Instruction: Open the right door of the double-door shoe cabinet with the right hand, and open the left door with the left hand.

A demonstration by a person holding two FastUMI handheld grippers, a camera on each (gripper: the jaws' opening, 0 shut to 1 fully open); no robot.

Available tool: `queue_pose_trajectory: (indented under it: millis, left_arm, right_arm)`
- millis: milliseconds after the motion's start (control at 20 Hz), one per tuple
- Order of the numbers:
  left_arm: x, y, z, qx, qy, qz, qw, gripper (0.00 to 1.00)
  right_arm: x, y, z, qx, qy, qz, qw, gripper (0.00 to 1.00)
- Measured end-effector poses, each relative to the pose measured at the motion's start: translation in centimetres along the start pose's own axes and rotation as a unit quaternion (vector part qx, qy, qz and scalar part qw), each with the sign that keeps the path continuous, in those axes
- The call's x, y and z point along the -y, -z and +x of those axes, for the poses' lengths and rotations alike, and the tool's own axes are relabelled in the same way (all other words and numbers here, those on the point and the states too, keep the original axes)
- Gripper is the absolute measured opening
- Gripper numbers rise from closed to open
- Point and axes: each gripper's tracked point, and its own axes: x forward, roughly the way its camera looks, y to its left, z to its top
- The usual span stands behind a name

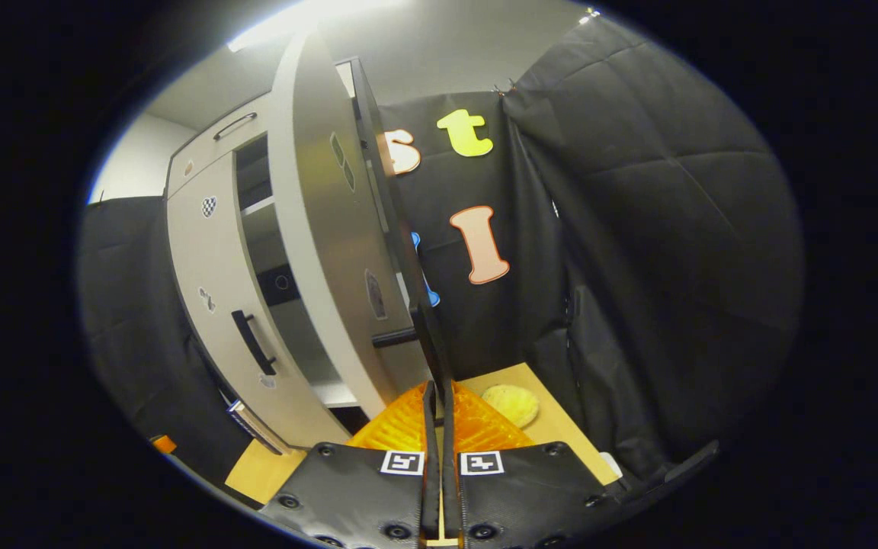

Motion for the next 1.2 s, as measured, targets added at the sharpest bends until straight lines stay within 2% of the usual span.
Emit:
queue_pose_trajectory:
  millis: [100, 150, 350, 500, 550, 600, 650, 700, 850, 900, 1000, 1100, 1200]
  left_arm:
    - [0.3, -0.7, 1.4, 0.004, 0.018, 0.013, 1.0, 0.98]
    - [0.5, -0.9, 2.4, 0.006, 0.025, 0.017, 1.0, 0.98]
    - [3.7, -3.2, 6.6, 0.027, 0.059, 0.009, 0.998, 0.99]
    - [6.9, -5.2, 9.7, 0.041, 0.077, 0.009, 0.996, 0.99]
    - [8.0, -5.9, 11.1, 0.046, 0.081, 0.01, 0.996, 0.97]
    - [9.4, -6.7, 12.4, 0.051, 0.084, 0.01, 0.995, 0.97]
    - [10.7, -7.4, 13.5, 0.056, 0.087, 0.01, 0.995, 0.97]
    - [11.7, -8.0, 14.5, 0.061, 0.087, 0.013, 0.994, 0.97]
    - [14.5, -9.0, 17.8, 0.065, 0.069, 0.031, 0.995, 0.97]
    - [15.6, -9.4, 18.8, 0.066, 0.07, 0.032, 0.995, 0.99]
    - [17.6, -10.0, 20.8, 0.067, 0.071, 0.036, 0.995, 0.99]
    - [19.2, -10.8, 22.5, 0.072, 0.067, 0.037, 0.995, 0.99]
    - [20.3, -11.3, 24.1, 0.075, 0.057, 0.045, 0.995, 0.97]
  right_arm:
    - [2.0, -0.4, -2.1, 0.009, 0.024, 0.017, 1.0, 0.0]
    - [2.9, -0.8, -3.0, 0.015, 0.039, 0.021, 0.999, 0.02]
    - [8.9, -2.3, -6.7, 0.048, 0.127, 0.017, 0.991, 0.0]
    - [12.7, -3.3, -7.5, 0.07, 0.174, 0.018, 0.982, 0.08]
    - [14.2, -3.3, -7.6, 0.072, 0.189, 0.017, 0.979, 0.15]
    - [15.3, -3.5, -7.2, 0.073, 0.199, 0.015, 0.977, 0.11]
    - [16.1, -3.8, -6.3, 0.075, 0.203, 0.013, 0.976, 0.22]
    - [16.6, -4.1, -5.1, 0.077, 0.201, 0.011, 0.976, 0.24]
    - [18.5, -4.3, -1.1, 0.065, 0.206, 0.005, 0.976, 0.64]
    - [19.0, -4.6, 0.1, 0.068, 0.207, -0.004, 0.976, 0.73]
    - [19.1, -5.2, 2.6, 0.071, 0.194, -0.023, 0.978, 0.78]
    - [20.5, -5.9, 4.5, 0.08, 0.194, -0.041, 0.977, 0.94]
    - [20.8, -6.6, 6.2, 0.086, 0.184, -0.045, 0.978, 0.92]
